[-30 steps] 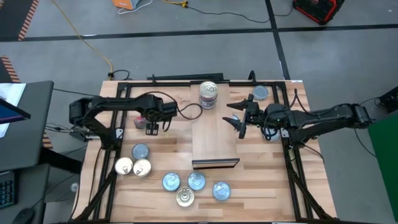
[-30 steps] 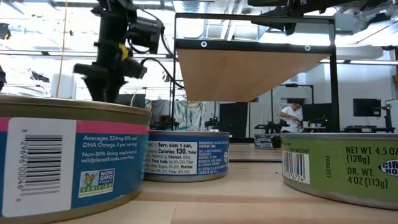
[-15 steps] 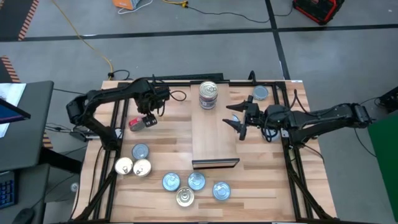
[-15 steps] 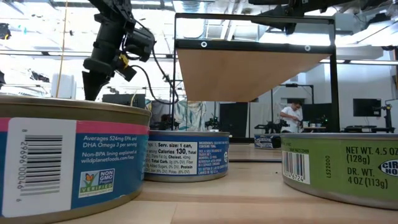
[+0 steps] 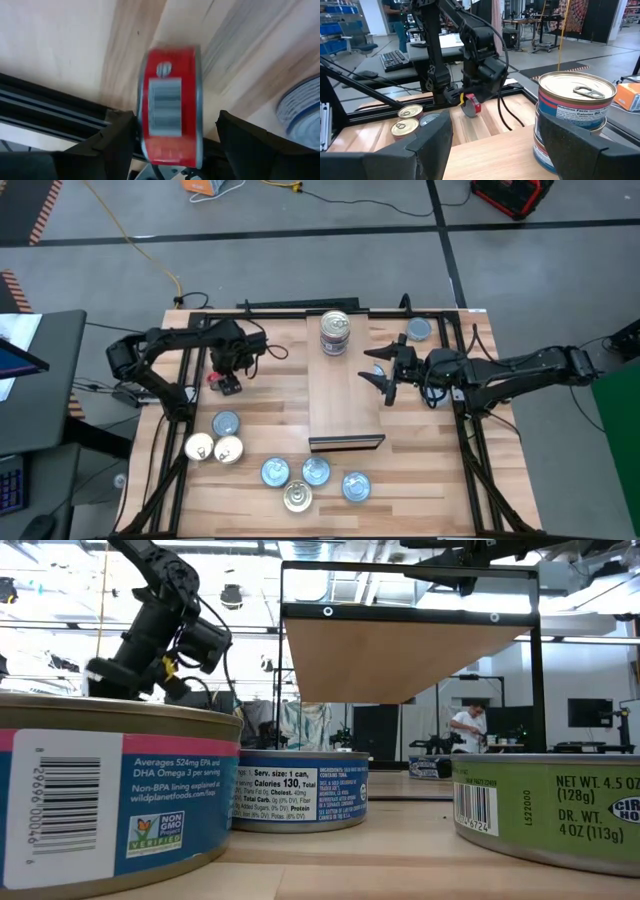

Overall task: Stack canned seafood by type on shelf
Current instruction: Put the red tuna can on the shelf

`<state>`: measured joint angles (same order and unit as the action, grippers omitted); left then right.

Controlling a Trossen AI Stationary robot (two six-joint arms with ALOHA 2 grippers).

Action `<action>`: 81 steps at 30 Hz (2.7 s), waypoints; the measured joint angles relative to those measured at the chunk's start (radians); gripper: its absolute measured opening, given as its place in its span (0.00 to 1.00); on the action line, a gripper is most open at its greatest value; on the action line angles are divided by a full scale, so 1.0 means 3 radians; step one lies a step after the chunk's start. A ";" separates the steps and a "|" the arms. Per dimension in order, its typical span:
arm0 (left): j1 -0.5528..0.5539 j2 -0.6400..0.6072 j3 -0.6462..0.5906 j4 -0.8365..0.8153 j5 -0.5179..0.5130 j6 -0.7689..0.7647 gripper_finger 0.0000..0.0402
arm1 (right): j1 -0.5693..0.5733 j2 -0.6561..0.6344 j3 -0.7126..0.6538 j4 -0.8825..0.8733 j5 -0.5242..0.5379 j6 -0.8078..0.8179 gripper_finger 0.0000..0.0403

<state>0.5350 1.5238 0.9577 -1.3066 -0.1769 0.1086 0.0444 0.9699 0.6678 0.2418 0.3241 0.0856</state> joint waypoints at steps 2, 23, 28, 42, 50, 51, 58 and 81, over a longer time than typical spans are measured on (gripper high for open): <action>0.0000 0.0000 -0.0076 0.0034 -0.0002 0.0018 0.66 | 0.0000 0.0000 0.0000 0.0001 0.0001 0.0000 0.79; -0.0035 -0.0789 0.0243 0.0378 0.1519 -0.0057 0.30 | -0.0001 0.0000 0.0000 -0.0008 0.0005 -0.0015 0.79; -0.0191 -0.1242 0.0230 0.1094 0.2096 -0.0566 0.30 | -0.0003 0.0000 0.0000 -0.0006 0.0008 -0.0013 0.79; -0.0870 -0.1696 -0.0601 0.4069 0.1506 -0.1761 0.31 | -0.0003 0.0000 0.0000 0.0017 -0.0011 -0.0003 0.79; -0.1004 -0.1216 -0.1175 0.5867 0.1283 -0.2779 0.32 | -0.0006 0.0000 0.0000 0.0064 -0.0015 -0.0014 0.79; -0.1023 -0.1134 -0.1171 0.5993 0.1283 -0.2821 0.32 | -0.0006 0.0000 0.0000 0.0088 -0.0017 -0.0015 0.79; -0.1129 -0.0654 -0.0931 0.6329 0.1274 -0.2781 0.33 | -0.0006 -0.0001 0.0000 0.0117 -0.0020 -0.0032 0.79; -0.1269 -0.0041 -0.0498 0.6323 0.1156 -0.3108 0.36 | -0.0025 -0.0001 0.0000 0.0106 -0.0025 -0.0085 0.79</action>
<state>0.1543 1.5115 0.8084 0.5904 0.1698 -0.8238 0.0368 0.9695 0.6678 0.2736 0.3164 0.0601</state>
